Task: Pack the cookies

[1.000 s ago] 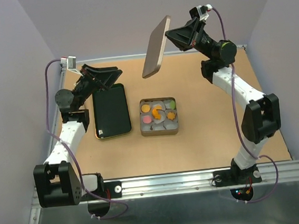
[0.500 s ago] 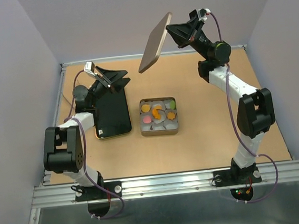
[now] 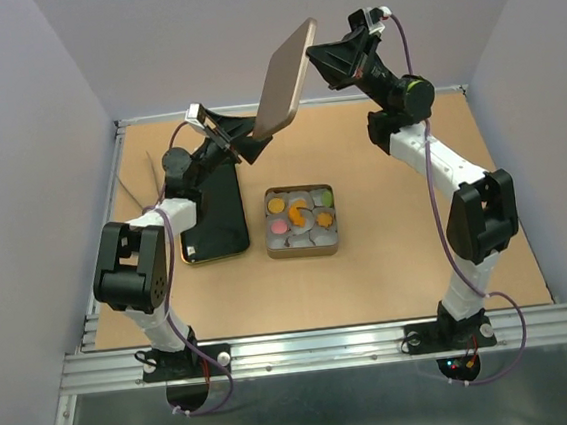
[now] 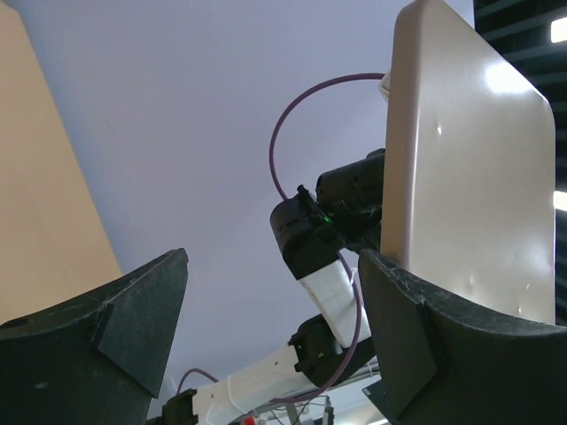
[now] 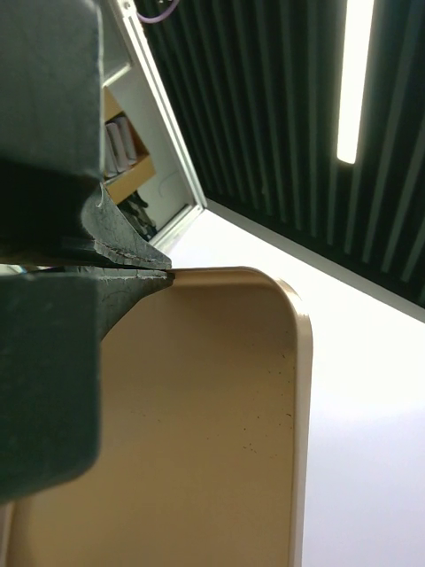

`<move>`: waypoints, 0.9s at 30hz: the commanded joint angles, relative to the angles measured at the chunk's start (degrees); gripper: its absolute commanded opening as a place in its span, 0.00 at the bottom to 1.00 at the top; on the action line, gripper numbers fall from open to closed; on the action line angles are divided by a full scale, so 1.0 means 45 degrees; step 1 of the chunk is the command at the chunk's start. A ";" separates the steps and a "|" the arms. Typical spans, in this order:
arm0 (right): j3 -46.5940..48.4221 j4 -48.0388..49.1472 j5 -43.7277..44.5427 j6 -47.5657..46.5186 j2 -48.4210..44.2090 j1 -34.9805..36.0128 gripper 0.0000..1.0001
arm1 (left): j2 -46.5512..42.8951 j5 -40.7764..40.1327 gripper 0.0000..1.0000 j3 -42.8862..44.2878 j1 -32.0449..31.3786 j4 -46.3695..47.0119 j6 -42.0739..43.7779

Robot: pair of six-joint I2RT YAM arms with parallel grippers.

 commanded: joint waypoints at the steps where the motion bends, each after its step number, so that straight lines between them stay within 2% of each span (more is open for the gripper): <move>1: 0.0771 0.6900 0.0000 0.3817 -0.0103 0.0221 0.00 | -0.0582 -0.0551 0.89 0.0583 -0.0076 1.0240 -0.0325; 12: 0.1083 0.6900 -0.0254 0.3739 -0.0376 0.0300 0.00 | -0.0972 -0.1255 0.84 -0.0196 0.0587 1.0221 -0.0579; 17: 0.0206 0.6881 -0.0254 0.3466 -0.0611 0.0319 0.00 | -0.1304 -0.1294 0.86 -0.0355 0.0647 1.0240 -0.0403; 27: 0.0185 0.6900 -0.0294 0.3036 -0.0104 0.0768 0.01 | -0.0895 -0.1431 0.87 0.0894 -0.0075 1.0240 -0.0658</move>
